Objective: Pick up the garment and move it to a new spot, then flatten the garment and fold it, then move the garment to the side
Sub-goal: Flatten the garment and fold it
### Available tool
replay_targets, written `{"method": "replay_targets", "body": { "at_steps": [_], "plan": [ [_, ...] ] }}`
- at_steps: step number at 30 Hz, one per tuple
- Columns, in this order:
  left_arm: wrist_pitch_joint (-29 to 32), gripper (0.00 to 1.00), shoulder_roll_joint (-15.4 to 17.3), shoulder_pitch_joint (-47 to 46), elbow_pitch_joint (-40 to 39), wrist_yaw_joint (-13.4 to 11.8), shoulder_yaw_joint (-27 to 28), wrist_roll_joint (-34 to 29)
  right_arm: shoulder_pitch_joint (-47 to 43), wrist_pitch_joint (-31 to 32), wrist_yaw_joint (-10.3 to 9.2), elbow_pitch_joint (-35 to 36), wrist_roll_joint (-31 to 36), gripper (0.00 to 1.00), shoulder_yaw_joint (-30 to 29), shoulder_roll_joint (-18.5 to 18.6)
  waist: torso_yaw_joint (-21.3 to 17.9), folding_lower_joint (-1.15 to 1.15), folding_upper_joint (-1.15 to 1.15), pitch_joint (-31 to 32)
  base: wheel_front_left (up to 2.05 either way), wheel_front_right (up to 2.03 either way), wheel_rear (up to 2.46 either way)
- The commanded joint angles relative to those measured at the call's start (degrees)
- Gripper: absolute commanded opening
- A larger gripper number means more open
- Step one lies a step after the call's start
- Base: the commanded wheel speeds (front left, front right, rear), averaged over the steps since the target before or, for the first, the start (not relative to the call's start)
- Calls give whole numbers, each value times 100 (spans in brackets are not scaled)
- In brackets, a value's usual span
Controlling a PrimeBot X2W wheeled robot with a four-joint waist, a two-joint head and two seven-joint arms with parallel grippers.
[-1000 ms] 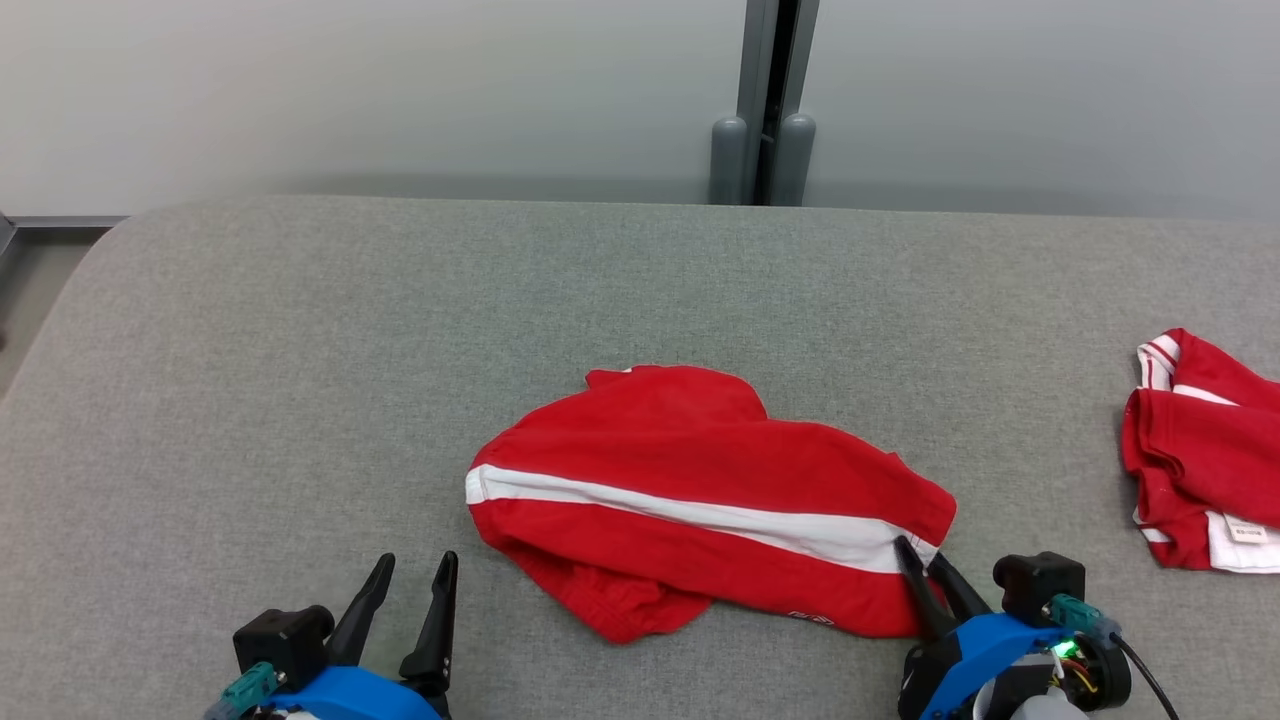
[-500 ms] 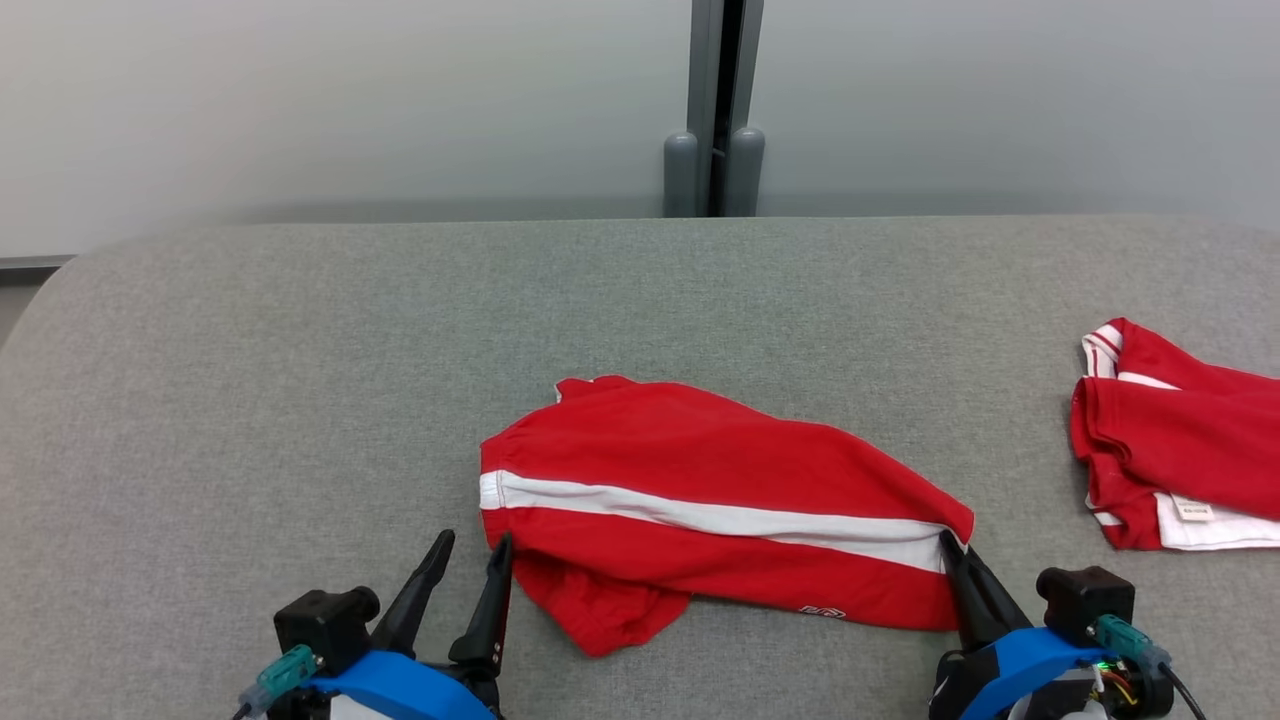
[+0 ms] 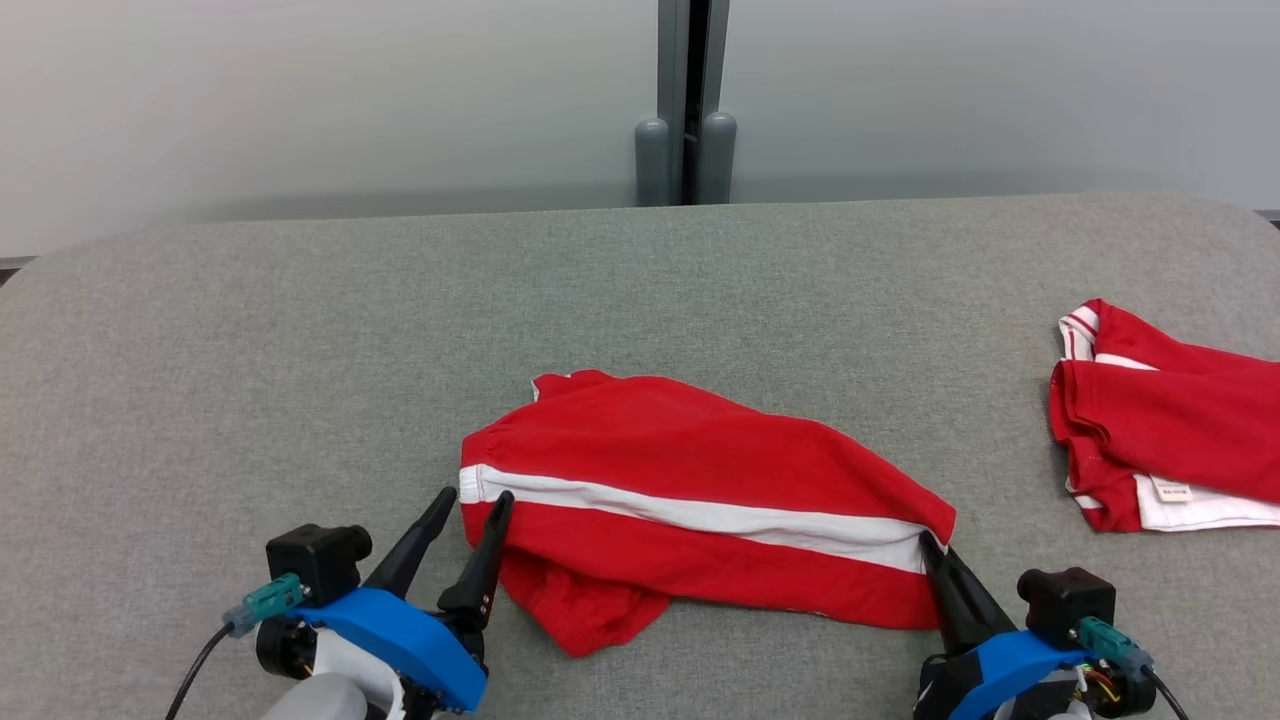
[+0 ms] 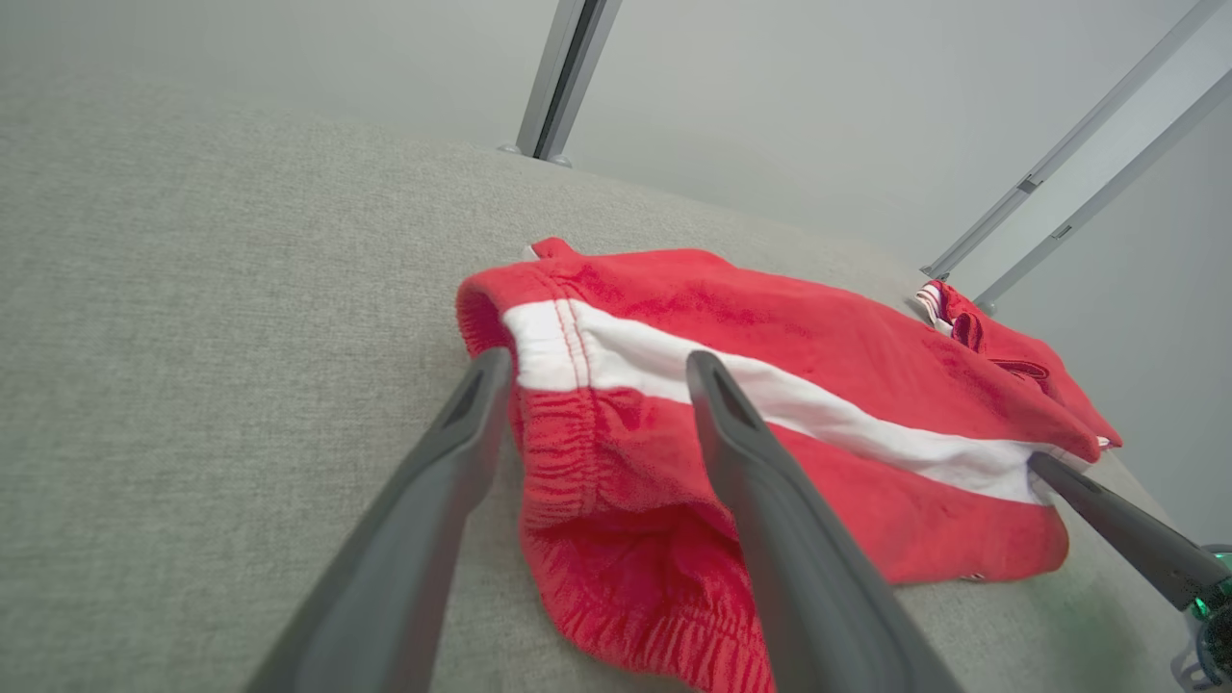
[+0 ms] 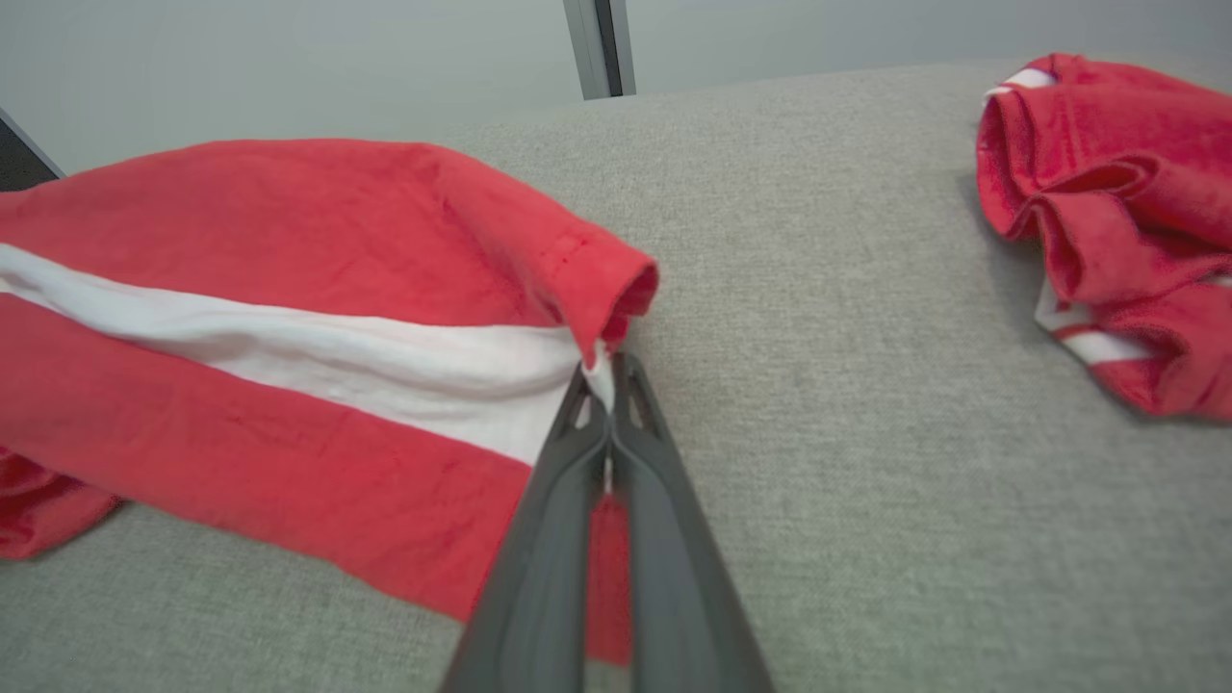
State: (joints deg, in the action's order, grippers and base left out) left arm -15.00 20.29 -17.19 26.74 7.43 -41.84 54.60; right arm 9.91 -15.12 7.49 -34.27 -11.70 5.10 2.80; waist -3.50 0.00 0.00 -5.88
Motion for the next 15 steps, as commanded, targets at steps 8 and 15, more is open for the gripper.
{"method": "replay_targets", "body": {
  "at_steps": [8,15],
  "plan": [
    [-24,100,112,-374,258,10,-265,392,33,-1,0,71,-51,0,114,21,-97,0,0,-68,0,0,0],
    [-24,71,142,-512,259,10,-429,590,48,0,0,122,-50,0,163,20,-132,0,0,-118,0,0,0]
  ]
}}
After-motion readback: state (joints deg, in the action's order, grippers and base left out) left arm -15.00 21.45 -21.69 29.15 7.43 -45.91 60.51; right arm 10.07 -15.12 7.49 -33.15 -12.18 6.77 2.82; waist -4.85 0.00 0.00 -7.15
